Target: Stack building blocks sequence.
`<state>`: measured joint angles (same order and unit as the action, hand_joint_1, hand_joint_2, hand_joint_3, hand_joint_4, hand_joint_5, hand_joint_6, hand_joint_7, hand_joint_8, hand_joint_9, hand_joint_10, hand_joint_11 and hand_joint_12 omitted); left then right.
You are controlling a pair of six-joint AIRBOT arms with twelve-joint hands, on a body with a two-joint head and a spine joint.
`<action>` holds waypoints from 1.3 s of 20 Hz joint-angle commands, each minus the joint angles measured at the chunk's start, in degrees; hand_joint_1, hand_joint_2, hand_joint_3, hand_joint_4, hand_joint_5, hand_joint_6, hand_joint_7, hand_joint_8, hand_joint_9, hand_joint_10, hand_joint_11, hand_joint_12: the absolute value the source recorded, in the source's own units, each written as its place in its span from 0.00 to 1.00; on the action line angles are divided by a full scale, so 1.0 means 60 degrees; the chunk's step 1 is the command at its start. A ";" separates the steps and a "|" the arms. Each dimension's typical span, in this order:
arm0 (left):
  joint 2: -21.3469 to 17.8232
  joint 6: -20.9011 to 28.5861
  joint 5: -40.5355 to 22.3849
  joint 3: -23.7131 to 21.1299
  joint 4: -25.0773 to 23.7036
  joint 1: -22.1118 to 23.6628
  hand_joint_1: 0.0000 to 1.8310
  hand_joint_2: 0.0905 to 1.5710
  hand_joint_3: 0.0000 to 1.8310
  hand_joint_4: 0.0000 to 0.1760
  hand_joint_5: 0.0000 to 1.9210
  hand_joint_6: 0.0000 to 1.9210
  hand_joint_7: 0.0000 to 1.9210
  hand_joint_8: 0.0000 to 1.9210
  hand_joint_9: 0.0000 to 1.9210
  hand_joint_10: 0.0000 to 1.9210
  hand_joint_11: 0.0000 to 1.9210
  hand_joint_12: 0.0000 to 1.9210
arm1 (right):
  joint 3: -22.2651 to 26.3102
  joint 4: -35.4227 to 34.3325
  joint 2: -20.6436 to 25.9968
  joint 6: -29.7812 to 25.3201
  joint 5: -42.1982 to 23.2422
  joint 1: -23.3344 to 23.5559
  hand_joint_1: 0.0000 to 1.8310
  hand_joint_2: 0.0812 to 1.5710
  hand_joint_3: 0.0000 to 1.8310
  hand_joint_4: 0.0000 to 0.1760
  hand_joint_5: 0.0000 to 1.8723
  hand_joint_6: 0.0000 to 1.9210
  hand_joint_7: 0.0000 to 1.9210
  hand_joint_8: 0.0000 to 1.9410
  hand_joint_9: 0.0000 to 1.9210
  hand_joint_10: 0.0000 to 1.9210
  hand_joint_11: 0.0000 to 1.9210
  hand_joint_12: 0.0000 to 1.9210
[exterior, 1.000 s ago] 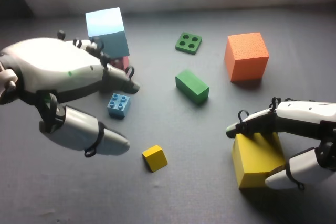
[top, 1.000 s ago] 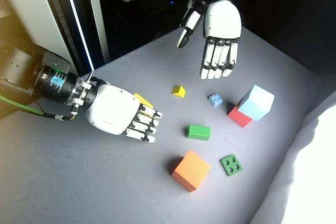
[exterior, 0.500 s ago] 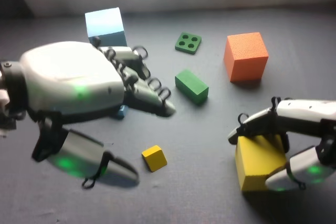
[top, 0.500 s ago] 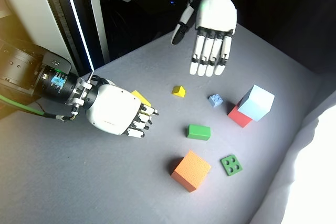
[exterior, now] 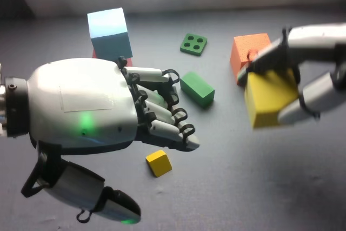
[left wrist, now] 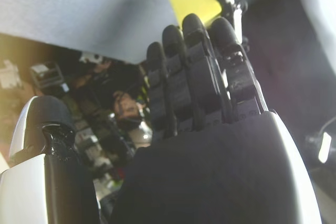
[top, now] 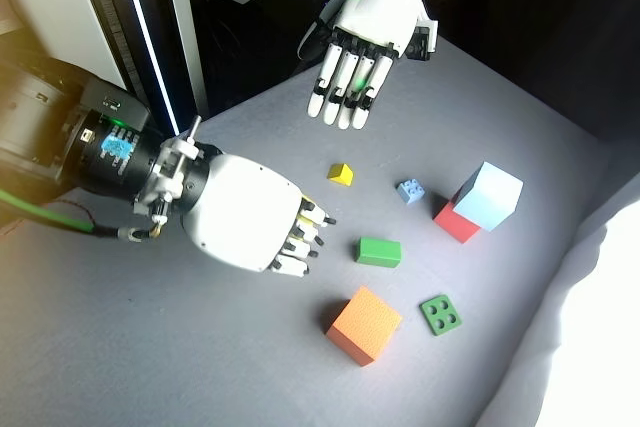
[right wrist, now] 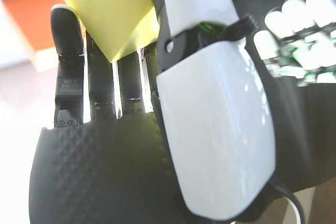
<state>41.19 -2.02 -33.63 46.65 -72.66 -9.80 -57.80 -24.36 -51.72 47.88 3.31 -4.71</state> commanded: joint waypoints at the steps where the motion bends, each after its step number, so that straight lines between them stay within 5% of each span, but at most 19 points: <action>1: -0.0119 -0.0044 -0.0594 -0.0011 0.0432 0.0117 0.20 0.67 0.00 0.00 0.23 0.00 0.27 0.00 0.26 0.00 0.02 0.46 | -0.0049 -0.0095 0.0071 -0.0143 -0.0413 0.0211 0.73 0.76 0.00 0.00 0.42 0.61 0.43 0.69 0.35 0.80 0.16 0.88; 7: -0.0136 0.0078 -0.0797 -0.0013 0.0424 0.0030 0.21 0.67 0.00 0.00 0.25 0.00 0.29 0.01 0.28 0.01 0.05 0.45 | -0.1428 -0.0095 -0.0495 -0.1001 0.0881 0.1057 0.74 0.75 0.00 0.00 0.44 0.58 0.44 0.68 0.35 0.79 0.15 0.88; 9: -0.0218 -0.0396 -0.1025 -0.0028 0.0967 -0.0235 0.20 0.69 0.00 0.00 0.21 0.00 0.25 0.00 0.23 0.00 0.01 0.44 | -0.2059 -0.0089 -0.0782 -0.0901 0.1177 0.1371 0.73 0.76 0.00 0.00 0.42 0.61 0.42 0.71 0.34 0.80 0.15 0.88; 12: -0.0379 -0.0912 -0.1303 -0.0066 0.1557 -0.0703 0.20 0.68 0.00 0.00 0.23 0.00 0.27 0.00 0.25 0.00 0.03 0.44 | -0.2180 -0.0084 -0.0889 0.0099 0.1103 0.1747 0.73 0.76 0.00 0.00 0.42 0.61 0.42 0.70 0.34 0.80 0.15 0.90; 13: -0.0468 -0.1086 -0.1396 -0.0091 0.1747 -0.0875 0.20 0.68 0.00 0.00 0.23 0.00 0.26 0.00 0.25 0.00 0.03 0.44 | -0.2181 -0.0083 -0.0903 0.0144 0.0972 0.1763 0.73 0.76 0.00 0.00 0.42 0.61 0.42 0.70 0.33 0.80 0.15 0.90; 14: -0.0568 -0.1253 -0.1472 -0.0133 0.1925 -0.1013 0.20 0.68 0.00 0.00 0.25 0.00 0.28 0.01 0.27 0.01 0.04 0.45 | -0.2237 -0.0084 -0.0931 0.0138 0.0885 0.1769 0.65 0.75 0.00 0.00 0.45 0.57 0.43 0.72 0.32 0.69 0.15 0.90; 16: -0.0677 -0.1341 -0.1499 -0.0204 0.1953 -0.1089 0.21 0.68 0.00 0.00 0.24 0.00 0.28 0.01 0.27 0.01 0.04 0.45 | -0.2427 -0.0084 -0.1069 0.0122 0.0796 0.1766 0.72 0.75 0.00 0.00 0.44 0.59 0.43 0.70 0.34 0.77 0.17 0.91; 18: -0.0687 -0.1369 -0.1526 -0.0208 0.1949 -0.1114 0.20 0.68 0.00 0.00 0.25 0.00 0.28 0.00 0.26 0.00 0.03 0.45 | -0.2817 -0.0085 -0.1315 0.0055 0.0793 0.1784 0.65 0.76 0.00 0.00 0.44 0.58 0.41 0.75 0.31 0.73 0.14 0.93; 26: -0.0591 -0.1384 -0.1664 -0.0129 0.2011 -0.1090 0.20 0.68 0.00 0.00 0.23 0.00 0.27 0.00 0.26 0.01 0.04 0.45 | -0.3798 -0.0086 -0.1923 0.0128 0.0128 0.1934 0.64 0.76 0.00 0.00 0.42 0.61 0.41 0.75 0.30 0.71 0.13 0.92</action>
<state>37.78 -10.26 -39.46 45.71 -63.57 -16.73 -80.25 -24.18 -64.16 49.23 10.09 5.89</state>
